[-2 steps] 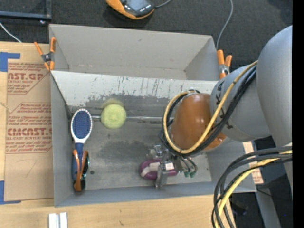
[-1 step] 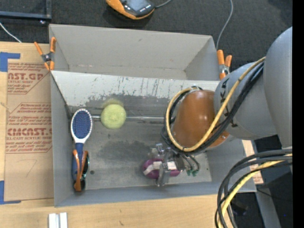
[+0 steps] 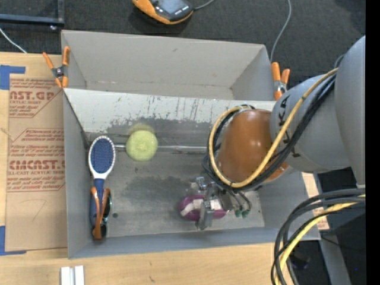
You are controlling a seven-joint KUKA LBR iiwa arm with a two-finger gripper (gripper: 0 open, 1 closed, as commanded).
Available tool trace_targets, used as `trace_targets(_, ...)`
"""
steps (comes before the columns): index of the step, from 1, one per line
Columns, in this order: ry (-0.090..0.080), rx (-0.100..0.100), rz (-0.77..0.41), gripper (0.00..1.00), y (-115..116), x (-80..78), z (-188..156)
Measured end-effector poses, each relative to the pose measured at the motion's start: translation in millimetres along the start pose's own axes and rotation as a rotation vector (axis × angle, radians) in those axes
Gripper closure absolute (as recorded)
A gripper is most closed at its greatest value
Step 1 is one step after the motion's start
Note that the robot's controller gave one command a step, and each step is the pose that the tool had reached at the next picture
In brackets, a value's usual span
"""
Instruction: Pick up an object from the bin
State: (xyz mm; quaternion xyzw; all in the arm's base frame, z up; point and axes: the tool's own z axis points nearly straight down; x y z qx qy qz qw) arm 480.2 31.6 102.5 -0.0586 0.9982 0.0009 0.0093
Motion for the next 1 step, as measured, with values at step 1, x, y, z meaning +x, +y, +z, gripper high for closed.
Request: trace_targets(1,0.003,0.0,0.0,1.0,0.1,0.5,-5.8)
